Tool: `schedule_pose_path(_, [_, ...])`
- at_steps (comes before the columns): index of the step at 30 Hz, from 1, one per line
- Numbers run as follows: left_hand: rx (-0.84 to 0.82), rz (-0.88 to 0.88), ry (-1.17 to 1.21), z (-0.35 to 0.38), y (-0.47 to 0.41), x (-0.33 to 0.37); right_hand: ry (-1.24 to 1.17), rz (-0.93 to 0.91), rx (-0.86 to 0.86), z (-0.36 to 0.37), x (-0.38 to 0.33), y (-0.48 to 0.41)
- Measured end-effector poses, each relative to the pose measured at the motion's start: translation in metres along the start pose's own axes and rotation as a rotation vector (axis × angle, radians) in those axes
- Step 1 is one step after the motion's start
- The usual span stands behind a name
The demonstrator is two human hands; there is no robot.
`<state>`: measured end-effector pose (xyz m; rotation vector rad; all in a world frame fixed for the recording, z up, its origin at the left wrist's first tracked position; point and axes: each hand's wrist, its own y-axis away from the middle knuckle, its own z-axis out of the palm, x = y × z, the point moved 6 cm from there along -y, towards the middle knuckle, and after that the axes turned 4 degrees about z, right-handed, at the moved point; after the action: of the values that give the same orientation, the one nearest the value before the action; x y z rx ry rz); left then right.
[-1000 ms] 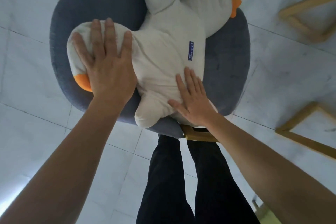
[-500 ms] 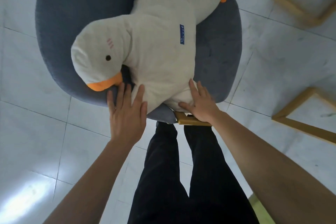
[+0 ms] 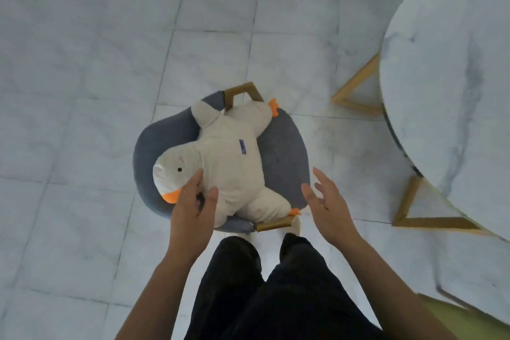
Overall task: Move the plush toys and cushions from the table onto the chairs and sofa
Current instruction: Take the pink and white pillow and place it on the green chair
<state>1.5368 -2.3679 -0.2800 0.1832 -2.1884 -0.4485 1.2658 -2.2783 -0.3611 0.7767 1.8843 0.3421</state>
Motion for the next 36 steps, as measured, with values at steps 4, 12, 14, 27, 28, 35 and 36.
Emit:
schedule_pose_path(4, [-0.104, 0.017, 0.135, -0.015, 0.019, 0.034, -0.223, 0.006, 0.235, -0.043, -0.015, 0.064])
schedule_pose_path(12, [-0.346, 0.320, 0.107, -0.042, 0.016, 0.066, -0.426, 0.106, 0.668, -0.030, 0.002, 0.206])
schedule_pose_path(14, [-0.408, 0.372, 0.091, -0.040, 0.015, 0.068, -0.462, 0.176, 0.757, -0.017, 0.017, 0.252])
schedule_pose_path(27, [-1.013, 0.785, 0.041, 0.081, 0.262, 0.115, -0.821, 0.433, 1.649, 0.055, 0.142, 0.615])
schedule_pose_path(28, [-1.045, 0.803, 0.053, 0.090, 0.290, 0.111, -0.840, 0.438, 1.690, 0.064, 0.152, 0.638])
schedule_pose_path(35, [-1.269, 0.864, -0.013, 0.155, 0.504, 0.036, -0.965, 0.541, 1.863, 0.127, 0.257, 0.797])
schedule_pose_path(36, [-1.299, 0.872, -0.021, 0.166, 0.534, 0.024, -0.988, 0.543, 1.885, 0.132, 0.275, 0.818])
